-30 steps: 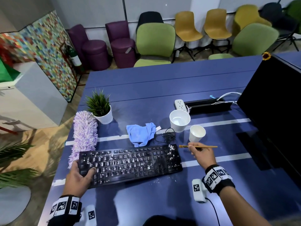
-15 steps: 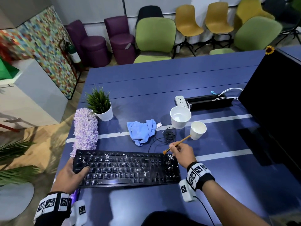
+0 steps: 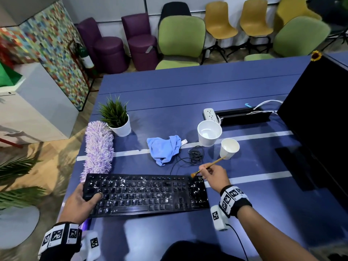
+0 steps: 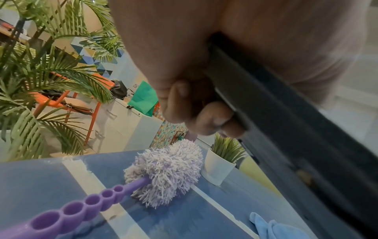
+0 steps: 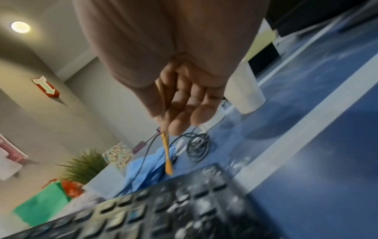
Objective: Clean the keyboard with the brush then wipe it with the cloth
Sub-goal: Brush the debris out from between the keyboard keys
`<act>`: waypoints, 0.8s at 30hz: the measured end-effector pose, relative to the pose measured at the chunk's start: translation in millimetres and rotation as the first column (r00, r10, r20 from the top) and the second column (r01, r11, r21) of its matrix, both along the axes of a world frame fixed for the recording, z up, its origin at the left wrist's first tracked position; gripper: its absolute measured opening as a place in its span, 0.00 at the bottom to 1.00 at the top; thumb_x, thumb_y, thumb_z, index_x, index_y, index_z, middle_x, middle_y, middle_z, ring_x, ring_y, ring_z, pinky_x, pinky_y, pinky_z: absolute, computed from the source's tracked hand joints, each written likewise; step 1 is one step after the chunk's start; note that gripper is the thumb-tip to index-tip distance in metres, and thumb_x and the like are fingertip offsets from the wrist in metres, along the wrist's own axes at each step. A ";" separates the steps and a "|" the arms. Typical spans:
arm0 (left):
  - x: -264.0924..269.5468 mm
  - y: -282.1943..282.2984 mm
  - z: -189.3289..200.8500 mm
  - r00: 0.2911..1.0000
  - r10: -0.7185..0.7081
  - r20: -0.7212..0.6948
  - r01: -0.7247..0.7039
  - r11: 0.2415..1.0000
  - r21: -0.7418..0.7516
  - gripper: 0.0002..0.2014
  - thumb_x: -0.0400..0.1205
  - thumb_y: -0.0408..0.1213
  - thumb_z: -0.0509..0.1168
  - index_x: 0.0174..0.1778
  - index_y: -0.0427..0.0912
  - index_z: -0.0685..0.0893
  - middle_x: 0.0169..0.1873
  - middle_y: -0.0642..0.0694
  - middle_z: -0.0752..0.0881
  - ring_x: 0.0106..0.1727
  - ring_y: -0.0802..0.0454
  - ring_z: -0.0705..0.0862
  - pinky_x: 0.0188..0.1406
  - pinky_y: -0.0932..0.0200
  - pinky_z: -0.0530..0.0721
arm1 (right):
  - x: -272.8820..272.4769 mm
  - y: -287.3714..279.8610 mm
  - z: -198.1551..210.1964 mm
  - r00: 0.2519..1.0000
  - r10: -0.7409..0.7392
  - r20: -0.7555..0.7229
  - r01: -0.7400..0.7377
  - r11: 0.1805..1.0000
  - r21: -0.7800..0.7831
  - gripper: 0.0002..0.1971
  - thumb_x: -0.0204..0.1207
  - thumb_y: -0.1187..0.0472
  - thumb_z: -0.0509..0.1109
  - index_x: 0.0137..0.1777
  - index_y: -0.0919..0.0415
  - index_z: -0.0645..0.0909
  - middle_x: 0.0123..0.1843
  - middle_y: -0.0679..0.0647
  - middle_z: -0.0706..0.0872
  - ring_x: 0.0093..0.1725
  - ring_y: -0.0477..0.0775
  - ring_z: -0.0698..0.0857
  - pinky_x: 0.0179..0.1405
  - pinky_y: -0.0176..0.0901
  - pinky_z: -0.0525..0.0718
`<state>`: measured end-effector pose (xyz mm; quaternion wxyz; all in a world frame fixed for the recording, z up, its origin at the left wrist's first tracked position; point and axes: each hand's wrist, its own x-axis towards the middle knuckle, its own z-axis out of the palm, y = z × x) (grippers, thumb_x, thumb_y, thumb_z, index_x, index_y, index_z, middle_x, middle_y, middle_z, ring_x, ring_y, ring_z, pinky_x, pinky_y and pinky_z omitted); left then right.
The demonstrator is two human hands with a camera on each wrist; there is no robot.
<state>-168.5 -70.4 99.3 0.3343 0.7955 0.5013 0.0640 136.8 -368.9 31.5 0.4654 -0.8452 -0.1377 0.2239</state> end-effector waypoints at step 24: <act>-1.2 -3.8 5.7 0.998 0.005 0.068 -0.002 0.999 -0.041 0.23 0.65 0.47 0.73 0.55 0.45 0.79 0.43 0.43 0.87 0.46 0.44 0.84 0.49 0.50 0.77 | -1.4 -5.1 7.0 0.973 0.137 0.187 -0.033 0.881 -0.472 0.16 0.82 0.52 0.61 0.40 0.61 0.83 0.43 0.62 0.90 0.47 0.65 0.88 0.44 0.49 0.84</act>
